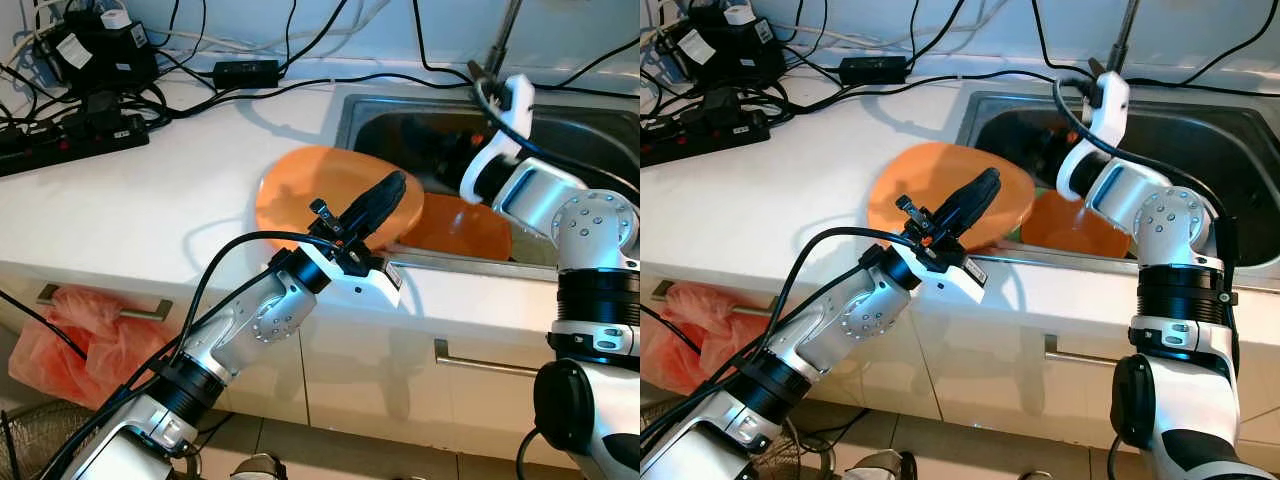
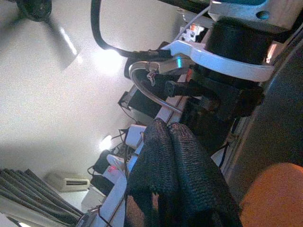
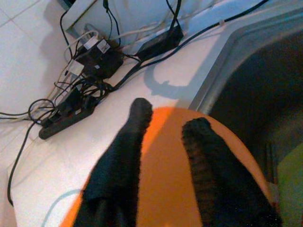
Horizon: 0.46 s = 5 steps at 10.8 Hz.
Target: Kitchen organization
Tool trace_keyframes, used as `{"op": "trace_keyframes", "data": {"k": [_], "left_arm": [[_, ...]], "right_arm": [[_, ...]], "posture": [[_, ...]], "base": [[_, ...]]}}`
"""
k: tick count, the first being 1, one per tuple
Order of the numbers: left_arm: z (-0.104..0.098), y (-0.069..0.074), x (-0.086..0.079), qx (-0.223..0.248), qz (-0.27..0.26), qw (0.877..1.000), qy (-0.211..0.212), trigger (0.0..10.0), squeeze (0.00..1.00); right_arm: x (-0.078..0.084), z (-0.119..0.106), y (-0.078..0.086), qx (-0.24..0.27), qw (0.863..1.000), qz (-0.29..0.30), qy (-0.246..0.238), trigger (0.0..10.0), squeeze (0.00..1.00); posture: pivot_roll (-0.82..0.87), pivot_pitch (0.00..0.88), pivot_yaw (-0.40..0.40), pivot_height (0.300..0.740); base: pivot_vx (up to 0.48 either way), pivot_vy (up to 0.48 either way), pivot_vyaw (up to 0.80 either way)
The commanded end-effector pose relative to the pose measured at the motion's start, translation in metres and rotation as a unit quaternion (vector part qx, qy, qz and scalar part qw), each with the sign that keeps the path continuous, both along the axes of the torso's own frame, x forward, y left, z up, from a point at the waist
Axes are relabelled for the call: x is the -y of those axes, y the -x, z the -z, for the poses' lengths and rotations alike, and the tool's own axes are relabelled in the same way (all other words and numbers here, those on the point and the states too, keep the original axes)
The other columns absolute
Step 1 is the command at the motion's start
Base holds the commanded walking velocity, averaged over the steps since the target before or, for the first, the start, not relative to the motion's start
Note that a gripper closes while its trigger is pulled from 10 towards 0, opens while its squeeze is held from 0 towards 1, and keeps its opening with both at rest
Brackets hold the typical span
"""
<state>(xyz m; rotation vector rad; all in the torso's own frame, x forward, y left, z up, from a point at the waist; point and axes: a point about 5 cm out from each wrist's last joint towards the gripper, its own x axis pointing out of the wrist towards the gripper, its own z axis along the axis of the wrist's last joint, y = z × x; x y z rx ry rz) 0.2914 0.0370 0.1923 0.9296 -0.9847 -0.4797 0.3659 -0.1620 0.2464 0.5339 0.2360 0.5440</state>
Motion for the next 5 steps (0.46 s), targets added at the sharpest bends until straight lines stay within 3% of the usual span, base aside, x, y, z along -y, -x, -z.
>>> {"op": "trace_keyframes", "data": {"k": [1,2,4,5], "left_arm": [[-0.0026,0.0011,-0.0008,0.01,0.0,1.0,0.004,0.9,0.0],[-0.0023,0.0012,-0.0007,0.01,-0.001,1.0,0.004,1.1,0.0],[-0.0032,0.001,-0.0025,0.008,-0.003,1.0,0.005,3.2,0.0],[-0.0114,-0.0016,-0.0084,0.011,-0.014,1.0,0.006,7.6,0.0]], "right_arm": [[0.0039,-0.0005,0.0006,-0.002,1.0,0.002,0.006,0.0,0.0],[0.0048,0.0,0.0006,-0.004,1.0,0.003,0.008,0.0,0.0],[0.0049,0.0019,0.0013,-0.005,1.0,0.001,0.014,0.0,0.0],[0.0054,0.0025,0.0028,-0.003,1.0,-0.004,0.022,0.0,0.0]], "posture": [[0.07,0.074,0.032,0.74],[0.07,0.076,0.029,0.74],[0.07,0.076,0.029,0.74],[0.07,0.077,0.029,0.74]], "base": [[0.0,0.0,0.0],[0.0,0.0,0.0],[0.0,0.0,0.0],[0.0,0.0,0.0]]}}
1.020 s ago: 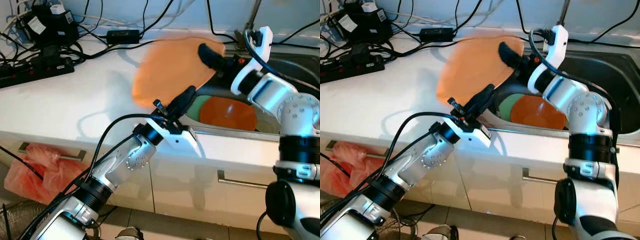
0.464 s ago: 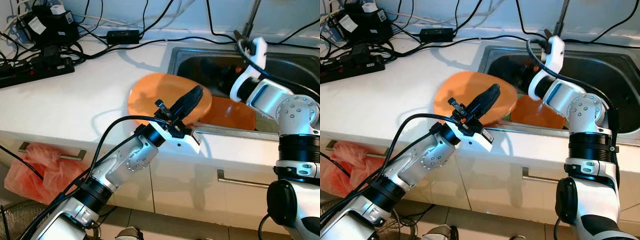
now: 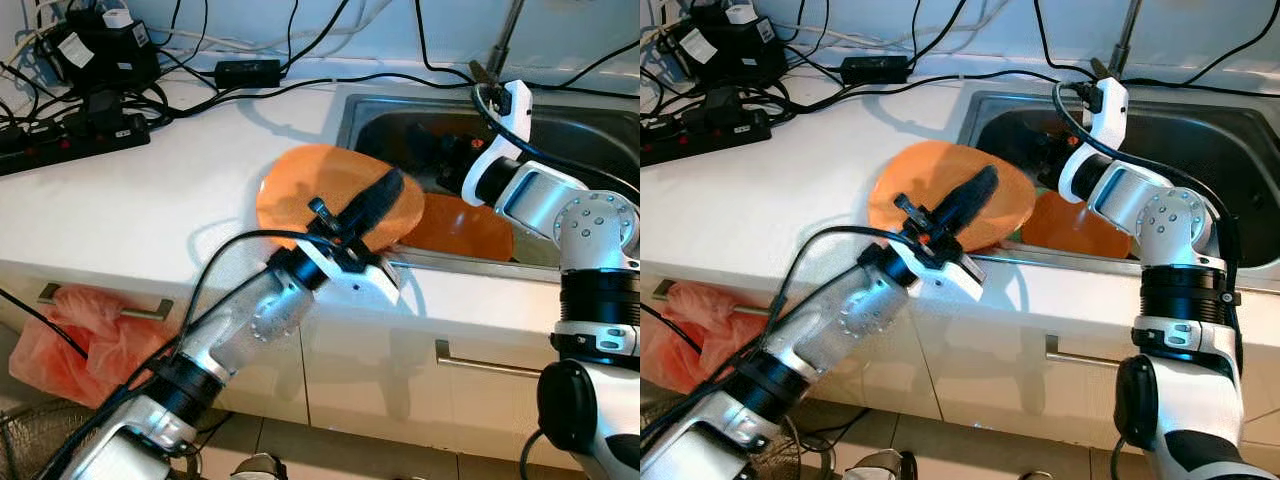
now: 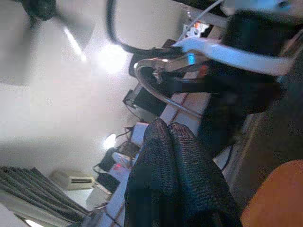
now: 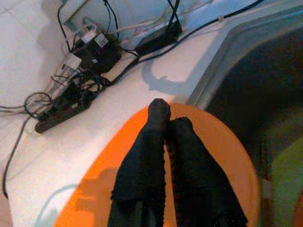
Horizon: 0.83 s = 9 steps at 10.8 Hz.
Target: Kitchen organization
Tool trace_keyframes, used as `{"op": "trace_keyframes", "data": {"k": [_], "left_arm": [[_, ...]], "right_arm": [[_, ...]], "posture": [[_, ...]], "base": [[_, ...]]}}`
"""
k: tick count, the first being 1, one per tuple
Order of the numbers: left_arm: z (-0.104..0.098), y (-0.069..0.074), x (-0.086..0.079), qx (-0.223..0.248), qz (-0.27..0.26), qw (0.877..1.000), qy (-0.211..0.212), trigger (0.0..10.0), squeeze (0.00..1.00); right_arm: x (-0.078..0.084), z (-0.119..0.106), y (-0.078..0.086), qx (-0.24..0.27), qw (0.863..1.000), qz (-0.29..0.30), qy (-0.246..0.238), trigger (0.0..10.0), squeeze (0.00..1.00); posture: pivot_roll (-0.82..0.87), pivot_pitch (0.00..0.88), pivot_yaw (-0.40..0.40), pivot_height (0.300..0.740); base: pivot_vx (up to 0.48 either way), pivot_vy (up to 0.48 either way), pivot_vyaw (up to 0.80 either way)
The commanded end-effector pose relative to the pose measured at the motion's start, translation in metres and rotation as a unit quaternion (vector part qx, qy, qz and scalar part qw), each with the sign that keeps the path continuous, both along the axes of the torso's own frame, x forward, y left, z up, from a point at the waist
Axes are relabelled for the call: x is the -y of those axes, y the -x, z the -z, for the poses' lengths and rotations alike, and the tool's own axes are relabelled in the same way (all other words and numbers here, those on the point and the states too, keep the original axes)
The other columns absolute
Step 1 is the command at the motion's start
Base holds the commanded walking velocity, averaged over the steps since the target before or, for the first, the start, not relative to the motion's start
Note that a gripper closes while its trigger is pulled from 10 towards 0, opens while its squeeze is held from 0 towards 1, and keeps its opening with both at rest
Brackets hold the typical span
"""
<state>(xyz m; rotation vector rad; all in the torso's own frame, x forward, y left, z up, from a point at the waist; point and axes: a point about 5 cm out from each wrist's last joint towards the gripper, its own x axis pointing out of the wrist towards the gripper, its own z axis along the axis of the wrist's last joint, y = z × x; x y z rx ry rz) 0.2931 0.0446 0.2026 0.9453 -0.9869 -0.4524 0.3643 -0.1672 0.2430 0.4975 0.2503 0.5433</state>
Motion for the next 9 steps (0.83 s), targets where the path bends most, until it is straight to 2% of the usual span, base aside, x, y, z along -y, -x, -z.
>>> {"op": "trace_keyframes", "data": {"k": [1,2,3,4,5,7,9], "left_arm": [[-0.006,-0.003,-0.012,-0.013,-0.018,1.0,0.002,10.0,0.0],[-0.006,-0.003,-0.02,-0.031,-0.014,0.999,0.003,10.0,1.0],[-0.001,-0.003,-0.025,-0.048,-0.007,0.999,-0.011,10.0,1.0],[0.002,-0.004,-0.027,-0.065,0.0,0.998,-0.022,10.0,1.0],[0.002,-0.001,-0.023,-0.085,0.028,0.996,-0.028,10.0,1.0],[0.007,0.007,-0.015,-0.135,0.087,0.985,-0.062,10.0,1.0],[0.012,0.009,-0.019,-0.171,0.109,0.975,-0.086,10.0,1.0]], "right_arm": [[0.005,0.003,0.002,-0.003,1.0,0.004,0.026,10.0,0.0],[0.01,0.007,0.002,-0.001,0.999,0.014,0.051,10.0,0.0],[0.014,0.01,0.001,-0.001,0.998,0.02,0.06,10.0,1.0],[0.016,0.011,0.0,0.001,0.998,0.025,0.063,10.0,1.0],[0.017,0.01,0.0,0.004,0.998,0.021,0.056,10.0,1.0],[0.018,0.012,0.003,0.003,0.998,0.007,0.055,10.0,1.0],[0.021,0.015,0.004,0.003,0.998,0.005,0.061,10.0,1.0]], "posture": [[0.07,0.078,0.026,0.74],[0.08,0.077,0.025,0.74],[0.08,0.075,0.025,0.74],[0.09,0.072,0.027,0.74],[0.08,0.069,0.025,0.74],[0.08,0.063,0.024,0.74],[0.08,0.059,0.023,0.74]], "base": [[0.0,0.0,0.0],[0.0,0.0,0.0],[0.0,0.0,0.0],[0.0,0.0,0.0],[0.0,0.0,0.0],[0.0,0.0,0.0],[0.0,0.0,0.0]]}}
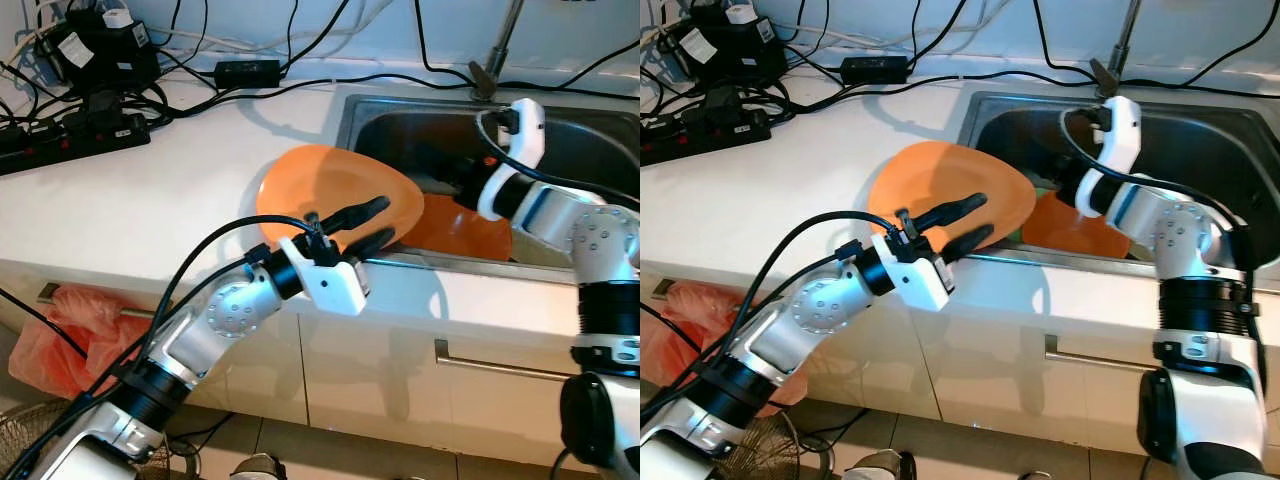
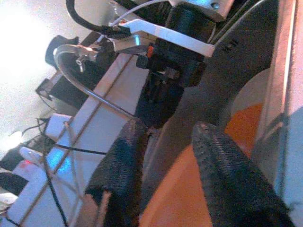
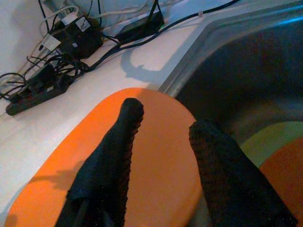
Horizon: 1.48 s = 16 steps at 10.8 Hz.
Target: Kitchen organization
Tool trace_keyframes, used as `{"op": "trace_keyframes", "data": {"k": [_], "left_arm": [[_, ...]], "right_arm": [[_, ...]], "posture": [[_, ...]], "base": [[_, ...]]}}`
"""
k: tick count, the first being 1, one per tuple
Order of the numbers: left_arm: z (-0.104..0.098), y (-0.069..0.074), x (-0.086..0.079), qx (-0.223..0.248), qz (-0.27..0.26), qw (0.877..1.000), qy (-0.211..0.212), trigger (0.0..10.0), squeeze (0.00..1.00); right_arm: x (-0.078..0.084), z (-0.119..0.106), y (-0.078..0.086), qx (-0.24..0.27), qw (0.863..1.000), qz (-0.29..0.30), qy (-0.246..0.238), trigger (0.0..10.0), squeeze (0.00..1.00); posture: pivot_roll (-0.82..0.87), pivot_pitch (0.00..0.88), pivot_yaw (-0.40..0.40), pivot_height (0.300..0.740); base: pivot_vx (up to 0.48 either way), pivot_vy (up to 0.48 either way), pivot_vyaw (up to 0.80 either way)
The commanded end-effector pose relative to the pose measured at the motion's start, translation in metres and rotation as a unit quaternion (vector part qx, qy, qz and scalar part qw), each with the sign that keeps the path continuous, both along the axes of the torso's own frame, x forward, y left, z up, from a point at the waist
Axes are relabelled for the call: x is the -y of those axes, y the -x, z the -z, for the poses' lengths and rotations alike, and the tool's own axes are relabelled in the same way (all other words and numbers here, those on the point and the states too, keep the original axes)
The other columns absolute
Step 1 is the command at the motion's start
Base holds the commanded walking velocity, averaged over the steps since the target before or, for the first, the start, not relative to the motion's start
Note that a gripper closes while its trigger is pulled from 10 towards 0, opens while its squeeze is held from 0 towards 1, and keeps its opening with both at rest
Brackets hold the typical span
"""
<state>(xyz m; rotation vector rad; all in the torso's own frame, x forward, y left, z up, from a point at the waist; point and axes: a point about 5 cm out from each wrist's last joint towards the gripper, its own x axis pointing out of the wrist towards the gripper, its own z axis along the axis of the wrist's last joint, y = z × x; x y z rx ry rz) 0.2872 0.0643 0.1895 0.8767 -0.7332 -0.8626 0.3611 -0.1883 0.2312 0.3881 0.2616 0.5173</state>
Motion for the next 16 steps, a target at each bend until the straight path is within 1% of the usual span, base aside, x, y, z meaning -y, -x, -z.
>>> {"op": "trace_keyframes", "data": {"k": [1,2,4,5,6,8,9,10,11,12,13,14,16], "left_arm": [[0.001,0.001,-0.003,-0.008,0.005,1.0,-0.008,10.0,1.0],[0.001,0.001,-0.003,-0.011,0.005,1.0,-0.009,10.0,1.0],[0.002,0.002,-0.003,-0.034,0.014,0.999,-0.016,10.0,1.0],[0.005,0.003,-0.004,-0.054,0.018,0.998,-0.033,10.0,1.0],[0.008,0.001,-0.006,-0.063,0.016,0.996,-0.056,10.0,1.0],[0.012,-0.002,-0.01,-0.066,0.01,0.994,-0.088,10.0,1.0],[0.014,-0.003,-0.014,-0.069,0.008,0.992,-0.107,10.0,0.0],[0.015,-0.004,-0.015,-0.071,0.007,0.991,-0.112,10.0,0.0],[0.017,-0.004,-0.018,-0.074,0.009,0.989,-0.131,10.0,0.0],[0.021,-0.006,-0.023,-0.081,0.01,0.983,-0.163,10.0,0.0],[0.025,-0.009,-0.029,-0.087,0.003,0.979,-0.185,10.0,0.0],[0.026,-0.014,-0.035,-0.089,-0.007,0.976,-0.199,10.0,0.0],[0.025,-0.022,-0.044,-0.094,-0.03,0.972,-0.213,10.0,0.0]], "right_arm": [[0.001,0.004,0.0,-0.004,1.0,-0.001,0.009,10.0,1.0],[0.002,0.005,0.0,-0.005,1.0,-0.001,0.01,10.0,1.0],[0.004,0.009,0.002,-0.013,1.0,-0.009,0.017,10.0,1.0],[0.005,0.011,0.002,-0.015,1.0,-0.008,0.021,10.0,1.0],[0.005,0.011,0.001,-0.014,1.0,-0.004,0.017,10.0,1.0],[0.003,0.013,0.0,-0.014,1.0,0.002,0.018,10.0,1.0],[0.004,0.014,0.0,-0.022,1.0,0.008,0.012,10.0,1.0],[0.004,0.015,0.0,-0.027,1.0,0.007,0.007,10.0,0.87],[0.005,0.016,0.002,-0.032,0.999,0.001,0.009,10.0,0.0],[0.006,0.016,0.002,-0.031,0.999,0.001,0.009,10.0,0.0],[0.005,0.015,0.002,-0.028,1.0,0.001,0.007,10.0,0.0],[0.003,0.014,0.002,-0.027,1.0,0.0,0.005,10.0,0.0],[0.003,0.015,0.003,-0.027,1.0,0.003,0.001,10.0,0.0]], "posture": [[0.08,0.057,0.023,0.74],[0.08,0.057,0.023,0.74],[0.08,0.058,0.024,0.74],[0.08,0.058,0.025,0.74],[0.09,0.06,0.026,0.74],[0.09,0.062,0.028,0.74],[0.09,0.063,0.031,0.74],[0.09,0.063,0.031,0.74],[0.09,0.064,0.029,0.74],[0.09,0.065,0.028,0.74],[0.09,0.064,0.031,0.74],[0.09,0.065,0.035,0.74],[0.09,0.065,0.035,0.74]], "base": [[0.0,0.0,0.0],[0.0,0.0,0.0],[0.0,0.0,0.0],[0.0,0.0,0.0],[0.0,0.0,0.0],[0.0,0.0,0.0],[0.0,0.0,0.0],[0.0,0.0,0.0],[0.0,0.0,0.0],[0.0,0.0,0.0],[0.0,0.0,0.0],[0.0,0.0,0.0],[0.0,0.0,0.0]]}}
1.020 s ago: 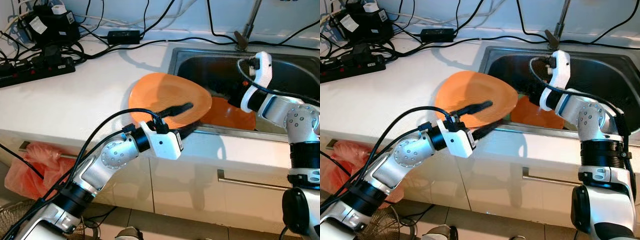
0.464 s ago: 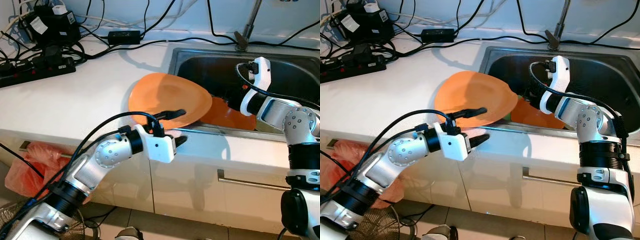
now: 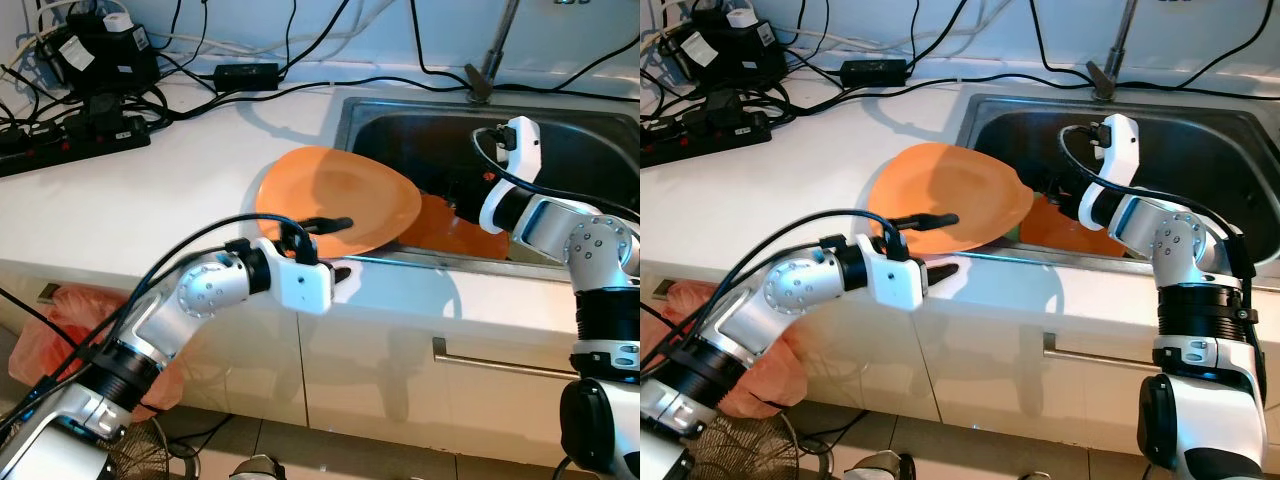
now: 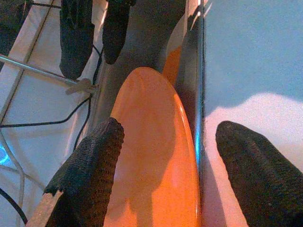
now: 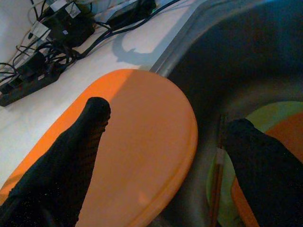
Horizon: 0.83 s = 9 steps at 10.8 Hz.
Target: Kitchen organization
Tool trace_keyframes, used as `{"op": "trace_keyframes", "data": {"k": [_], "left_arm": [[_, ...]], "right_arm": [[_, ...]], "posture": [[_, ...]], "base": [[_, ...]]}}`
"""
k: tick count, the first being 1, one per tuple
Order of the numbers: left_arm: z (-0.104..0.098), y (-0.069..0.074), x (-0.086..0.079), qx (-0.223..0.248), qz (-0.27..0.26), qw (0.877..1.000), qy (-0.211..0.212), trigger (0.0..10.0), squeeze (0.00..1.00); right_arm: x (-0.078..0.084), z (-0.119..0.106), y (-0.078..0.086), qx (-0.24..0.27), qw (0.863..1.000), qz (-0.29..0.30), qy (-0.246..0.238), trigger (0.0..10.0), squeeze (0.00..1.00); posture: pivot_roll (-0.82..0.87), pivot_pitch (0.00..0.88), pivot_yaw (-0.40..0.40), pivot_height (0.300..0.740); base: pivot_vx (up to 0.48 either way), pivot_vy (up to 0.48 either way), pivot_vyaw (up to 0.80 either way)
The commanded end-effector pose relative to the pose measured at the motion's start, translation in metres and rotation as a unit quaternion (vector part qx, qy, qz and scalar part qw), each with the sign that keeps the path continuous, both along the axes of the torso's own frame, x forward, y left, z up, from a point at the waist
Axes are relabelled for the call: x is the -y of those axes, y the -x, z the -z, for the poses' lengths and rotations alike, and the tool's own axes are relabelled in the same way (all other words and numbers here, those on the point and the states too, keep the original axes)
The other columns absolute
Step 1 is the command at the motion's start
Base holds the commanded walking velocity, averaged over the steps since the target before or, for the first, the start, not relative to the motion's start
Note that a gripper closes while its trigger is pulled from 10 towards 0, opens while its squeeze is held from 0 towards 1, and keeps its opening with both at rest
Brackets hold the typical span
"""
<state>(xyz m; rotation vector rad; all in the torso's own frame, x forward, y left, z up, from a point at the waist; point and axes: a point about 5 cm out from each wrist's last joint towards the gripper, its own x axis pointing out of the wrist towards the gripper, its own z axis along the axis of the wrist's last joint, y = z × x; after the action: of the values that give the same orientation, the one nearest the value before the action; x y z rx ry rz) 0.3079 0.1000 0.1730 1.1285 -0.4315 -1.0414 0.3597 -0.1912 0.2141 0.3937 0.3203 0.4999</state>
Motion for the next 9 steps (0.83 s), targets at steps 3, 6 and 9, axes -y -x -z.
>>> {"op": "trace_keyframes", "data": {"k": [3,6,9], "left_arm": [[0.0118,-0.0126,-0.0232,-0.027,-0.049,0.997,-0.054,0.0,0.0],[0.0113,-0.0152,-0.0246,-0.028,-0.054,0.997,-0.053,0.0,0.0],[0.0129,-0.0165,-0.0257,-0.03,-0.059,0.996,-0.053,0.0,0.0]], "right_arm": [[0.0009,-0.0037,0.0015,0.004,1.0,0.004,-0.006,10.0,0.0],[0.0002,-0.0033,0.0025,0.001,1.0,0.003,-0.01,10.0,0.0],[-0.0001,-0.0018,0.0034,-0.003,1.0,0.001,-0.013,10.0,0.0]], "posture": [[0.09,0.068,0.036,0.74],[0.09,0.071,0.036,0.74],[0.09,0.075,0.034,0.74]], "base": [[0.0,0.0,0.0],[0.0,0.0,0.0],[0.0,0.0,0.0]]}}
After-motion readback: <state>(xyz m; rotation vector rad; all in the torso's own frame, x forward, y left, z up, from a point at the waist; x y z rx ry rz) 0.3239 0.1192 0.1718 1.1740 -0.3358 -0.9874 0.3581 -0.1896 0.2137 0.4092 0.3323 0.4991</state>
